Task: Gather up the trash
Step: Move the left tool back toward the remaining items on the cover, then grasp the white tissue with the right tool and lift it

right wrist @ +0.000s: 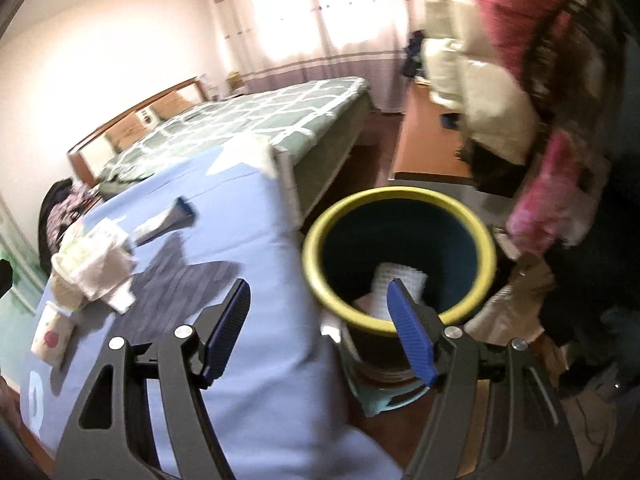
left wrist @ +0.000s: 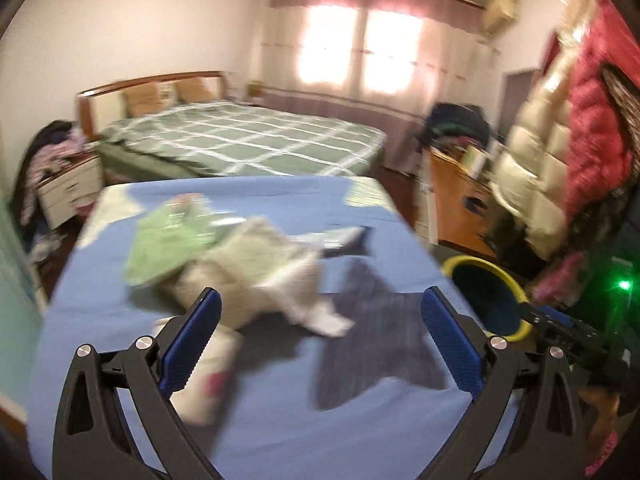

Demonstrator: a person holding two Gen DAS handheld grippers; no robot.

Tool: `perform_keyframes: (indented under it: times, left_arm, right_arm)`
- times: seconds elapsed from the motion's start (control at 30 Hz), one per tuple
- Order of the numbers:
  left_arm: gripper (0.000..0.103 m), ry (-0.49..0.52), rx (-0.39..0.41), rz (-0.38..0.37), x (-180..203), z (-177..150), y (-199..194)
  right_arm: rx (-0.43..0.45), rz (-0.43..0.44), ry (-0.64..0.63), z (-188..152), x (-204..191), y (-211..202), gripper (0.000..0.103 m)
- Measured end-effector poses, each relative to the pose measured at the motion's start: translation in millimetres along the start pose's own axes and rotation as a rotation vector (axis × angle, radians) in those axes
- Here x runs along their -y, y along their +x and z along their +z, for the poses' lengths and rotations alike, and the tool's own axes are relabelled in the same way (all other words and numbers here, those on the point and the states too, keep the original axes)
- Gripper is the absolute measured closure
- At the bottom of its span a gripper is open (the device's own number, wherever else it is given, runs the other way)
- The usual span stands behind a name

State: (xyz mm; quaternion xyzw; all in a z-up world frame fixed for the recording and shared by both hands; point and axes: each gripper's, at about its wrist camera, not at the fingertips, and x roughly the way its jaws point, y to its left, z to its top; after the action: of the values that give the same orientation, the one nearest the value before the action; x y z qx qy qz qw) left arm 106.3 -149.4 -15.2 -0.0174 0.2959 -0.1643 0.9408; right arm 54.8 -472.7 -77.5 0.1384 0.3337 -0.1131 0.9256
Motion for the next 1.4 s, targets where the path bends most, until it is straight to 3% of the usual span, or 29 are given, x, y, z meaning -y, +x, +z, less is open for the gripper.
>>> perform_keyframes:
  times: [0.17,0.33,0.53,0.77,1.13,1.23,1.3,1.4]
  left_arm:
    - [0.005,-0.091,0.028,0.152,-66.5,-17.9,-24.9]
    - [0.005,-0.176,0.025,0.231,-114.7,-35.5,-35.7]
    - [0.005,-0.225,0.026,0.247,-139.6,-43.9,-37.1]
    - [0.005,-0.220,0.047,0.253,-135.8,-42.1,-39.5]
    - [0.005,-0.239,0.023,0.242,-142.2,-46.9,-33.0]
    - [0.005,-0.241,0.015,0.242,-143.8,-48.1,-29.0]
    - [0.005,-0.246,0.010,0.240,-145.6,-49.2,-27.6]
    - [0.005,-0.253,-0.001,0.237,-147.1,-50.8,-23.9]
  right_arm:
    - [-0.043,0.072,-0.090,-3.7,-53.2,16.4,0.036]
    - [-0.067,0.134,-0.183,-8.7,-106.4,28.5,0.036]
    - [-0.102,0.204,-0.266,-10.5,-154.7,49.9,0.036]
    - [-0.177,0.236,-0.364,-10.2,-208.6,87.1,0.036]
    - [-0.189,0.243,-0.433,-8.2,-251.3,106.5,0.036]
    - [-0.194,0.251,-0.448,-9.0,-252.9,106.7,0.058]
    - [-0.197,0.250,-0.462,-10.8,-253.0,106.3,0.086]
    - [-0.185,0.260,-0.450,-11.6,-247.0,101.6,0.099]
